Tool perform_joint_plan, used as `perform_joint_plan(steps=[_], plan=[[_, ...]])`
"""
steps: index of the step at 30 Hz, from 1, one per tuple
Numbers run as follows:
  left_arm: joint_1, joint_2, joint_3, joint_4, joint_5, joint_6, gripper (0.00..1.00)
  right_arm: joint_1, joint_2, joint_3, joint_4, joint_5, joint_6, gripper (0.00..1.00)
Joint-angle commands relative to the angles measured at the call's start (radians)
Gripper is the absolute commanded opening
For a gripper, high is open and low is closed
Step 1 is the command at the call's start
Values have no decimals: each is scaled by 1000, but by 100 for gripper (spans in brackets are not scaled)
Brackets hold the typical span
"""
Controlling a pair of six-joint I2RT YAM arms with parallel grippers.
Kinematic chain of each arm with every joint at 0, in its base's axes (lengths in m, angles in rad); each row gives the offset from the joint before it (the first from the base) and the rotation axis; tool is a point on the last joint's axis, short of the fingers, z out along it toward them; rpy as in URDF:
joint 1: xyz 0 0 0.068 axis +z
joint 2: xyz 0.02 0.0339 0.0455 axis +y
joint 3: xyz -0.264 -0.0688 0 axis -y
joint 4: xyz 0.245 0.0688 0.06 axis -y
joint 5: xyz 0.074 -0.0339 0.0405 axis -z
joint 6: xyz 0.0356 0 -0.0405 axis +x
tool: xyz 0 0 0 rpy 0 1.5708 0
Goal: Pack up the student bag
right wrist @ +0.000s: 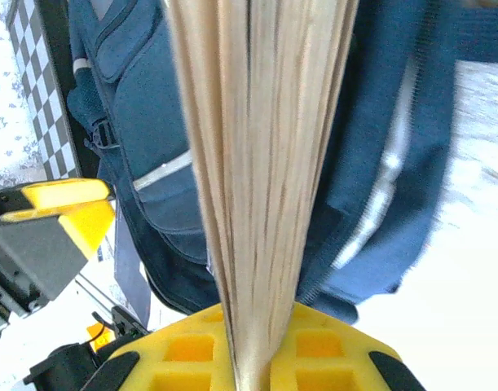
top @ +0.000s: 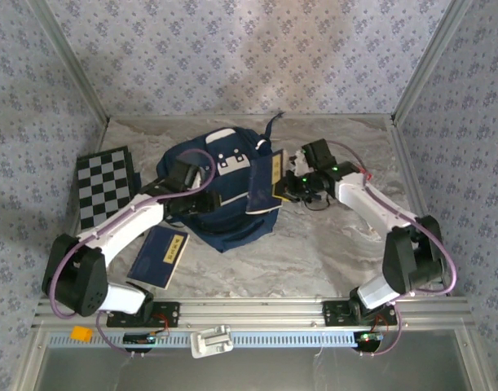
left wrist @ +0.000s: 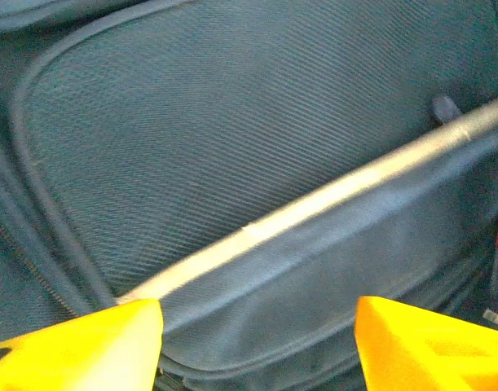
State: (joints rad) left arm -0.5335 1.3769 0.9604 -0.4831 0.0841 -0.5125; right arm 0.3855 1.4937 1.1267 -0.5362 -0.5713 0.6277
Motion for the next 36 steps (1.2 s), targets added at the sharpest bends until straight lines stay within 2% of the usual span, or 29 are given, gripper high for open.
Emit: perform_joint_plan(steps=[1, 7, 10, 12, 14, 22, 25, 27, 31, 36], plan=[[-104, 7, 71, -98, -125, 180, 68, -57, -88, -55, -103, -41, -38, 0], [-264, 106, 128, -81, -250, 307, 71, -154, -225, -156, -172, -43, -53, 0], [-307, 178, 179, -74, -229, 360, 72, -196, -269, -197, -182, -56, -51, 0], [-338, 232, 208, -71, -265, 395, 72, -214, -285, -211, -187, -66, -54, 0], [-349, 293, 252, -86, -333, 402, 72, -221, -303, -221, -187, -67, -52, 0], [-346, 409, 318, -55, -364, 426, 68, -226, -322, -238, -185, -58, -56, 0], [-325, 432, 326, -32, -364, 425, 64, -228, -317, -246, -178, -60, -52, 0], [-303, 447, 337, -26, -322, 423, 60, -228, -316, -249, -175, -61, -52, 0], [-273, 470, 350, -17, -257, 427, 47, -230, -317, -254, -171, -61, -51, 0], [-263, 473, 374, -36, -246, 457, 28, -230, -315, -253, -167, -60, -49, 0]])
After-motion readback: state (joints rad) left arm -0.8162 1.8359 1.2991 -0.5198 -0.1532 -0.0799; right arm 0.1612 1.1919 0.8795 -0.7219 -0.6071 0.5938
